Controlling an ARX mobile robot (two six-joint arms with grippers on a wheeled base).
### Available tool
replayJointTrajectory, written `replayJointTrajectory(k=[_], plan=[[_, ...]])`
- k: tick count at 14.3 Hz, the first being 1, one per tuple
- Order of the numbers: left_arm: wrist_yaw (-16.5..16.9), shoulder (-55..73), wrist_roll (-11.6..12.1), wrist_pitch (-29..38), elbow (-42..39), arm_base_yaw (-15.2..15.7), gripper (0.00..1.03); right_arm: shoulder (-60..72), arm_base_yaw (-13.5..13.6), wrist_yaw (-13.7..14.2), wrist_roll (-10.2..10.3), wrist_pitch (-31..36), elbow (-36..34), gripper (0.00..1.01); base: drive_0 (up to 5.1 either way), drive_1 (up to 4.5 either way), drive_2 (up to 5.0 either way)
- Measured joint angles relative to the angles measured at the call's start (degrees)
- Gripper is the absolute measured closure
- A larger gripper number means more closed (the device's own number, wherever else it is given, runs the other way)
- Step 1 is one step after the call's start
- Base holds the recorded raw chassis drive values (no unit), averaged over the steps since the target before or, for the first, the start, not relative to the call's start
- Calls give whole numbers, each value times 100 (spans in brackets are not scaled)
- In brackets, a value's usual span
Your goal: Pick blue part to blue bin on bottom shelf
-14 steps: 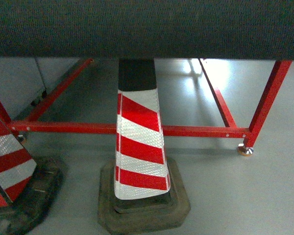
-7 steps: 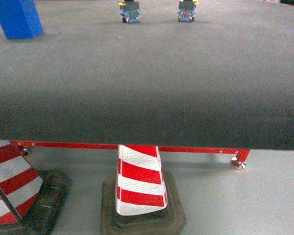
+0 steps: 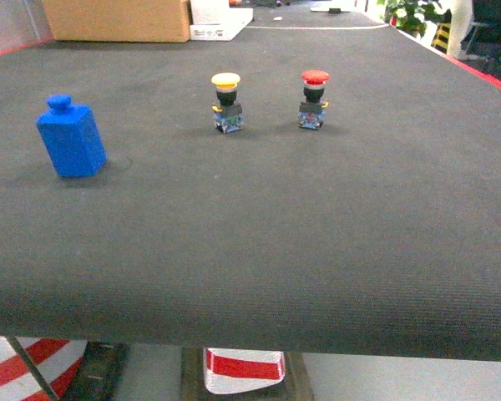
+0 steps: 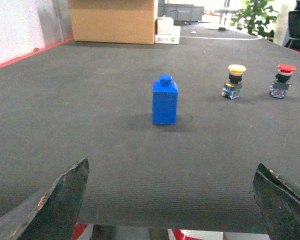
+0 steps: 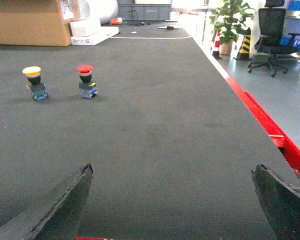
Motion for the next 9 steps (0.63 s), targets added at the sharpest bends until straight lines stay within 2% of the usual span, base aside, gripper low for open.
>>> replayJointTrajectory(k=[9], plan=[[0, 0, 0, 0, 0, 0, 5, 0, 0, 4, 4, 0, 0, 3, 0, 0, 0]])
